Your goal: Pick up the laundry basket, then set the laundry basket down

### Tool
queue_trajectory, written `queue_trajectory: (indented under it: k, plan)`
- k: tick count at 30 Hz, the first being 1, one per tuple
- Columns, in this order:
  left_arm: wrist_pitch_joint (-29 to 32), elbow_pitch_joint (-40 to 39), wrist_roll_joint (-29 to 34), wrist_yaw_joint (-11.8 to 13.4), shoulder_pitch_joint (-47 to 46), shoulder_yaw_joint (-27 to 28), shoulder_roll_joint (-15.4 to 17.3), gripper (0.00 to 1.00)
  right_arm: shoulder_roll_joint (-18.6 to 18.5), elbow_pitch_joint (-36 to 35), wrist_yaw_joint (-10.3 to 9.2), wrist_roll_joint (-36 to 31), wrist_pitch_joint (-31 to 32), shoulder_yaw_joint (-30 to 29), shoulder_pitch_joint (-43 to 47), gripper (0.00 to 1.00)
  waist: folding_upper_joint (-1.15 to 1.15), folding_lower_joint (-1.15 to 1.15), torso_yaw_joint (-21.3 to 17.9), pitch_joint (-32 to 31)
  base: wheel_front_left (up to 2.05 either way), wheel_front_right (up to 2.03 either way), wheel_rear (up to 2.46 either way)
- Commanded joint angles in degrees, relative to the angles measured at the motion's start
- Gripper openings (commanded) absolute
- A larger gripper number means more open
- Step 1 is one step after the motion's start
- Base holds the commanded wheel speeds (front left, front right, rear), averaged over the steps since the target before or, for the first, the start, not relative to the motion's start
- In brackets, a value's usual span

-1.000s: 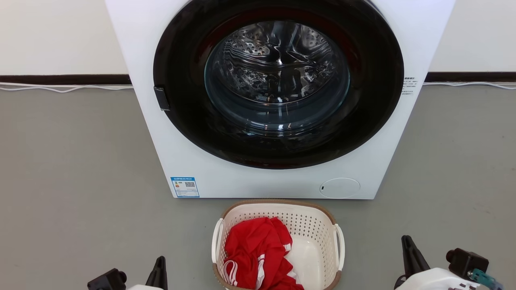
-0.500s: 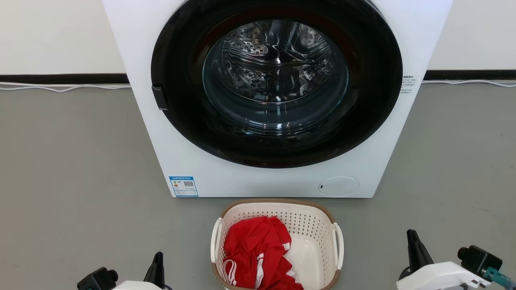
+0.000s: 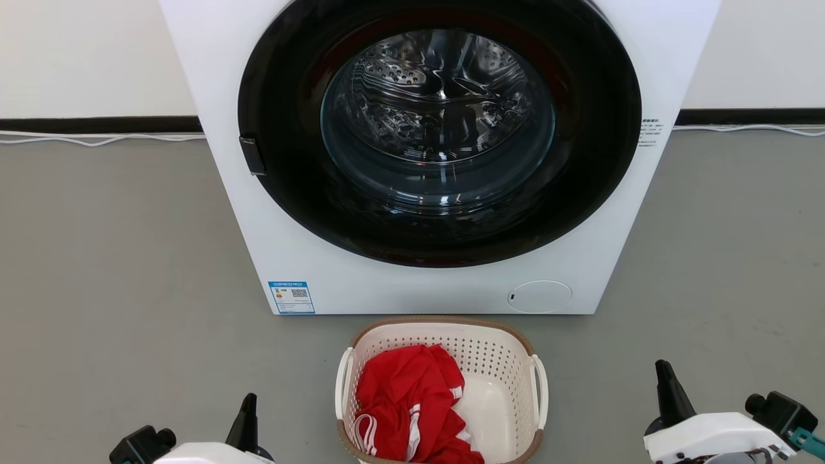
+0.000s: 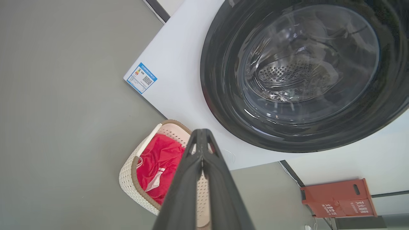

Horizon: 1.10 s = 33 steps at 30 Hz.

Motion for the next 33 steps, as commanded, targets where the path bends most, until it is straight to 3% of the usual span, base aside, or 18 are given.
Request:
queue_trajectory:
  k: [1, 33]
  plan:
    - [0.29, -1.95, -1.46, -0.69, -3.11, 1.28, 0.47, 0.00, -0.45, -2.19, 0.19, 1.84, 0.56, 0.44, -1.60, 0.00, 0.00, -0.01, -0.02, 0.02, 0.00, 0.00, 0.00]
    - [5.39, -5.70, -18.90, -3.29, -4.18, 4.60, 0.70, 0.00, -0.54, -7.77, 0.29, 23.59, 5.66, -0.29, -1.55, 0.00, 0.00, -0.01, -0.62, 0.57, 0.00, 0.00, 0.00]
